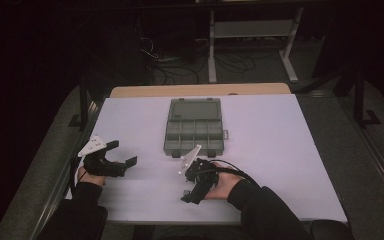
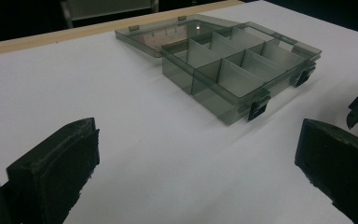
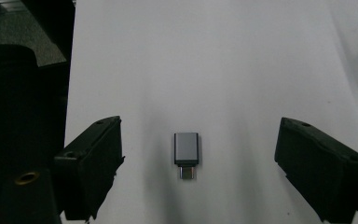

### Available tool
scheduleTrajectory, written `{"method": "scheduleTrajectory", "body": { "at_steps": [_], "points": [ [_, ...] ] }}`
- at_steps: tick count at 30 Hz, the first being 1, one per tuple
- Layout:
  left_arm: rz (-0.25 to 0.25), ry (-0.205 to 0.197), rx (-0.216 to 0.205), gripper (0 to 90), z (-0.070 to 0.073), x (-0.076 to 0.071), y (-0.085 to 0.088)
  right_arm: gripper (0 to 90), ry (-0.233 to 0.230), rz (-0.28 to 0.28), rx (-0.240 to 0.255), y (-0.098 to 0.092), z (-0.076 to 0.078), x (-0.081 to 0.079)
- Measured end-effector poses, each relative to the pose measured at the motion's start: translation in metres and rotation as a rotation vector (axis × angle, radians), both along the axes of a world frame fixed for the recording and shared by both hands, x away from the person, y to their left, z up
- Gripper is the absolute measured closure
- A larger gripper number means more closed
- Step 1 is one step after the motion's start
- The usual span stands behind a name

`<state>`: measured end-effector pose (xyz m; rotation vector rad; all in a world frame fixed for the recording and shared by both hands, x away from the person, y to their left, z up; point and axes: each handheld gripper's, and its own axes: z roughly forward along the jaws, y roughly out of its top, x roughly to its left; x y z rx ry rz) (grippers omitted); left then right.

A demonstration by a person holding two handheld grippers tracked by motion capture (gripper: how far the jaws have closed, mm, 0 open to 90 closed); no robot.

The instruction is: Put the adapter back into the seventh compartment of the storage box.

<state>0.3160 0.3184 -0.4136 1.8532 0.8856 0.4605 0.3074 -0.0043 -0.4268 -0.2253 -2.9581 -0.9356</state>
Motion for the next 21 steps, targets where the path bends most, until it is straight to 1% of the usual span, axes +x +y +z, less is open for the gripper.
{"method": "scheduleTrajectory", "body": {
  "at_steps": [3,7,11,17,21],
  "points": [
    [-0.001,0.000,0.000,0.0,-0.0001,0.0001,0.0001,22.0,-0.008,0.009,-0.017,0.0008,-0.0012,-0.0017],
    [-0.001,0.000,0.001,0.0,0.0000,0.0001,0.0001,31.7,0.002,0.023,-0.016,0.0016,-0.0028,-0.0025],
    [-0.002,0.000,0.003,0.0,0.0000,0.0001,0.0003,40.8,0.000,0.026,-0.010,0.0020,-0.0032,-0.0031],
    [-0.002,0.000,0.003,0.0,0.0000,0.0002,0.0003,54.1,0.010,0.023,-0.030,0.0032,-0.0058,-0.0033],
    [-0.001,0.000,0.003,0.0,0.0000,0.0001,0.0002,60.8,0.012,0.019,-0.050,0.0037,-0.0074,-0.0038]
  ]
}}
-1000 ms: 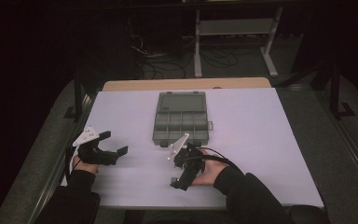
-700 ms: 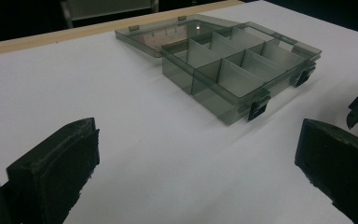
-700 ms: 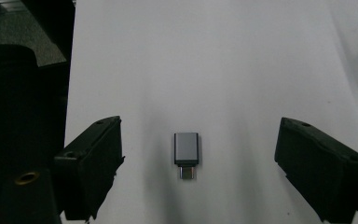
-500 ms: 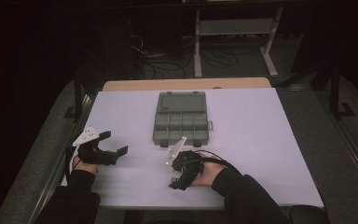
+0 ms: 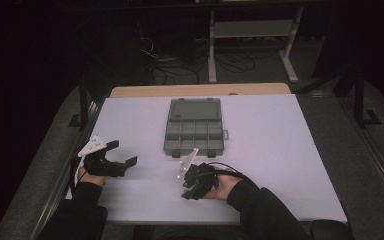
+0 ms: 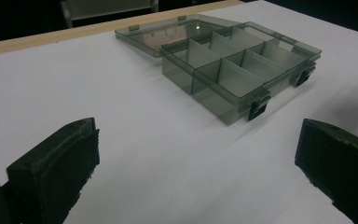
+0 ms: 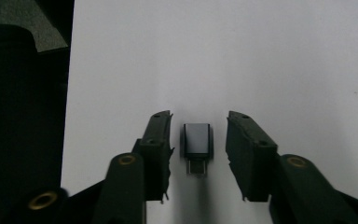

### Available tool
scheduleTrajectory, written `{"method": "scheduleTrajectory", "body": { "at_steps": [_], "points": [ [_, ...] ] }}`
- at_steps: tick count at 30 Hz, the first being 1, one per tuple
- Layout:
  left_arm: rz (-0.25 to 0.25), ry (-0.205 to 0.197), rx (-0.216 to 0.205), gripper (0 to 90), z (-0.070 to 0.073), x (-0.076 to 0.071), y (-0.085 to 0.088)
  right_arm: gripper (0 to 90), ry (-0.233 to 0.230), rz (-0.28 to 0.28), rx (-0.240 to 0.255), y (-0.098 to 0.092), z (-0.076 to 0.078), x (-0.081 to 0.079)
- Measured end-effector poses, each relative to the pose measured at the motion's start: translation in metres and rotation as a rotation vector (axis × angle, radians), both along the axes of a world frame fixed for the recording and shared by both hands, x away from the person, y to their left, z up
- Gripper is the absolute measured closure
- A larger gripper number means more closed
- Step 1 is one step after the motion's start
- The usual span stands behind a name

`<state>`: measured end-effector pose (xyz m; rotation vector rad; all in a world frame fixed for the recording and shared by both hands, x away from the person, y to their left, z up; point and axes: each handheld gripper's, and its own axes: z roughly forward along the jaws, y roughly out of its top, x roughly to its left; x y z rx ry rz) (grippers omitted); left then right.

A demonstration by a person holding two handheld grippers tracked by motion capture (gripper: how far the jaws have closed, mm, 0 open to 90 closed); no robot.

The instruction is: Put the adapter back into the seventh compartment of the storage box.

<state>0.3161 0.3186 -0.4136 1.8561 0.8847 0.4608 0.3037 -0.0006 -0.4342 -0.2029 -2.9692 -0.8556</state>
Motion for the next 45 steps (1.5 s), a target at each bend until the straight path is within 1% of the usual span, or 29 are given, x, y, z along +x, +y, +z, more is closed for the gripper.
{"method": "scheduleTrajectory", "body": {
  "at_steps": [2,7,8,10,13,20,22,24,30,34,38,40,41,45],
  "points": [
    [0.000,0.001,0.000,0.0,0.000,0.000,0.000,63.6,-0.004,0.005,-0.001,0.000,0.000,0.000],
    [-0.002,0.001,0.001,0.0,0.000,0.000,0.000,64.9,-0.023,0.001,-0.011,0.001,-0.001,-0.001],
    [-0.001,0.001,0.000,0.0,0.000,0.000,0.000,68.6,-0.029,-0.002,-0.014,0.001,-0.001,-0.001],
    [-0.001,0.001,0.001,0.0,0.000,0.000,0.000,69.3,-0.030,-0.002,-0.014,0.001,-0.001,-0.001],
    [-0.001,0.001,0.000,0.0,0.000,0.000,0.000,74.4,-0.032,0.000,-0.017,0.001,-0.001,-0.002],
    [-0.002,0.003,-0.001,0.0,0.000,0.000,0.000,75.3,-0.023,0.002,-0.014,0.001,0.000,-0.001],
    [-0.003,0.002,0.000,0.0,0.000,0.000,0.000,75.4,-0.011,-0.005,0.012,-0.002,0.003,0.002],
    [-0.002,0.001,0.000,0.0,0.000,0.000,0.000,75.4,-0.008,-0.015,0.021,-0.003,0.005,0.003],
    [0.000,0.001,-0.002,0.0,0.000,0.000,0.000,75.4,-0.017,-0.020,0.028,-0.006,0.012,0.005],
    [0.000,0.001,-0.001,0.0,0.000,0.000,0.000,75.4,-0.016,-0.030,0.042,-0.009,0.018,0.007],
    [0.001,0.001,-0.002,0.0,0.000,0.000,0.000,75.3,-0.028,-0.029,0.037,-0.010,0.023,0.009],
    [0.001,0.001,-0.003,0.0,0.000,0.000,0.000,75.3,-0.032,-0.028,0.039,-0.010,0.024,0.010],
    [0.001,0.001,-0.002,0.0,0.000,0.000,0.000,75.3,-0.035,-0.032,0.043,-0.012,0.029,0.011],
    [0.001,0.001,-0.002,0.0,0.000,0.000,0.000,75.4,-0.040,-0.037,0.046,-0.014,0.032,0.012]
  ]
}}
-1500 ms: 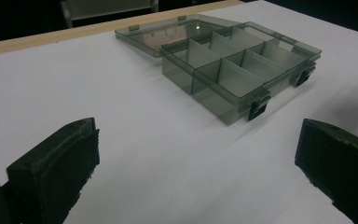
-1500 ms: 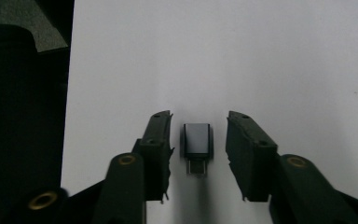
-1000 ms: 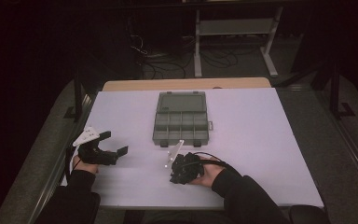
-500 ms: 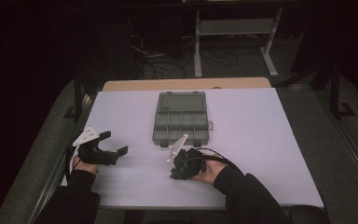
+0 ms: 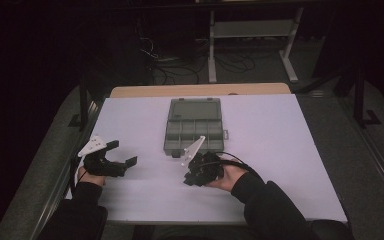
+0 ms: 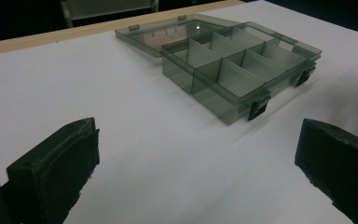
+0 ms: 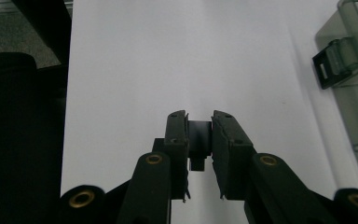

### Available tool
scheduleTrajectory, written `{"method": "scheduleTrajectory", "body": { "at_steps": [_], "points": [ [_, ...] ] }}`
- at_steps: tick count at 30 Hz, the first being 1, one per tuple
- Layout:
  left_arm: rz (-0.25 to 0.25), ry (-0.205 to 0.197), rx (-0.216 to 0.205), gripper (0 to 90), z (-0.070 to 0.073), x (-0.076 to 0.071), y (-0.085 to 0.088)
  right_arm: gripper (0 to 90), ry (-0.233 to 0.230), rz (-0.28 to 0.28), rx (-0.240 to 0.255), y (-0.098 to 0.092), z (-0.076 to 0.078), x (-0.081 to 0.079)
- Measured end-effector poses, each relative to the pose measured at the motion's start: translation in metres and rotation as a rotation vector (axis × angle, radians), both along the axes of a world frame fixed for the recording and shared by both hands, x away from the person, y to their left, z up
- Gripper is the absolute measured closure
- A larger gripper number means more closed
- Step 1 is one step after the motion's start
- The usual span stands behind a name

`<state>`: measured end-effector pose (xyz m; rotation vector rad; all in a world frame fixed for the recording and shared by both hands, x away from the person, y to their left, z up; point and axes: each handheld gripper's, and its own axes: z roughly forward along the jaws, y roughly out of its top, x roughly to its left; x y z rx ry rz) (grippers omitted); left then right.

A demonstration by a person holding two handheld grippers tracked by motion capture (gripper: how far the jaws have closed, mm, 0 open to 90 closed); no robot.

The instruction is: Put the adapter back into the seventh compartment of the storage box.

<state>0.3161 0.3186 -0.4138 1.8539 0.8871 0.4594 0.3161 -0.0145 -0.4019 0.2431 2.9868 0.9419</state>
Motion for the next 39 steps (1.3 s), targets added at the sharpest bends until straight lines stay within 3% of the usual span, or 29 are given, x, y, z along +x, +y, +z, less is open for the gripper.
{"method": "scheduleTrajectory", "body": {
  "at_steps": [20,39],
  "points": [
    [0.000,0.001,-0.001,0.0,0.000,0.000,0.000,75.3,-0.020,-0.032,0.007,-0.012,0.017,0.012],
    [0.001,0.000,-0.002,0.0,0.000,0.000,0.000,75.3,-0.051,-0.092,0.044,-0.029,0.034,0.026]
  ]
}}
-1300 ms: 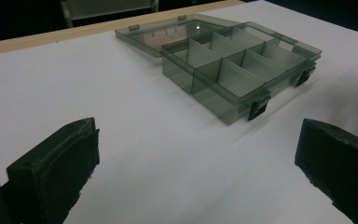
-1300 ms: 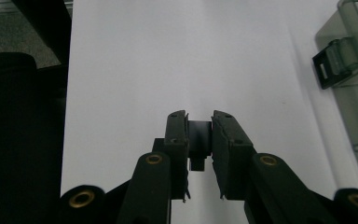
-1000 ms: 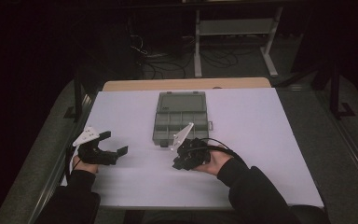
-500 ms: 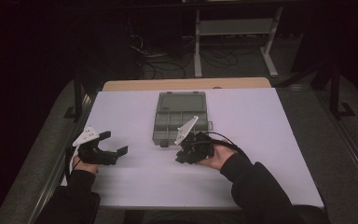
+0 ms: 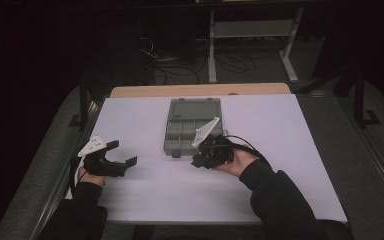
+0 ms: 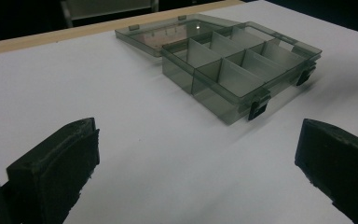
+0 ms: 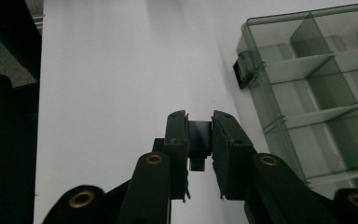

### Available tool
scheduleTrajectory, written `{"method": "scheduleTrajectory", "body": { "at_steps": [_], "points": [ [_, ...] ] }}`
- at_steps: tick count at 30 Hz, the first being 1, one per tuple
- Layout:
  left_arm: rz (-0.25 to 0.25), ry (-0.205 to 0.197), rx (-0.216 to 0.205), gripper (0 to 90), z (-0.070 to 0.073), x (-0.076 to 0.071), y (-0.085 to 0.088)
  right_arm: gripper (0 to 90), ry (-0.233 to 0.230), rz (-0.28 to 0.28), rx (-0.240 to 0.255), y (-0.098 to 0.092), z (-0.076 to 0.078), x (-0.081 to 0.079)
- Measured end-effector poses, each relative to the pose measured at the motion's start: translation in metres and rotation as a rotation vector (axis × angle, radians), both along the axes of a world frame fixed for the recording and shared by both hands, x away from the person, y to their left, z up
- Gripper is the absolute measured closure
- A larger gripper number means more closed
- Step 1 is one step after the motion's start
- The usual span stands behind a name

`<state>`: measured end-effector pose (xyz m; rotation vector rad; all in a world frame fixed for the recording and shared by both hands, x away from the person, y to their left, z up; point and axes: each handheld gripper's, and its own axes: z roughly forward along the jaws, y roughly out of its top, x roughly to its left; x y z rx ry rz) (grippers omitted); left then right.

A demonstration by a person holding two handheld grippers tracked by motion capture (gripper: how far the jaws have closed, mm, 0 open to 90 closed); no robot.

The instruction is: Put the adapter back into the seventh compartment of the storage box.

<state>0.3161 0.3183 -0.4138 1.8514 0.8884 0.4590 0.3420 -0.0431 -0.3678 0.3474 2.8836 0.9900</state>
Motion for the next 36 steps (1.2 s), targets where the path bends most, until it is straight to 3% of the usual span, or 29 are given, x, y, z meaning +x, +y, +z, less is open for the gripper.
{"method": "scheduleTrajectory", "body": {
  "at_steps": [12,25,36],
  "points": [
    [-0.001,-0.001,0.000,0.0,0.000,0.000,0.000,75.3,-0.013,-0.036,0.008,-0.007,0.009,0.010],
    [-0.003,-0.001,0.000,0.0,0.000,0.000,0.000,75.3,-0.003,-0.089,-0.001,-0.007,0.015,0.034],
    [-0.003,-0.001,-0.003,0.0,0.000,0.000,0.000,75.3,0.012,-0.146,0.006,-0.010,0.008,0.054]
  ]
}}
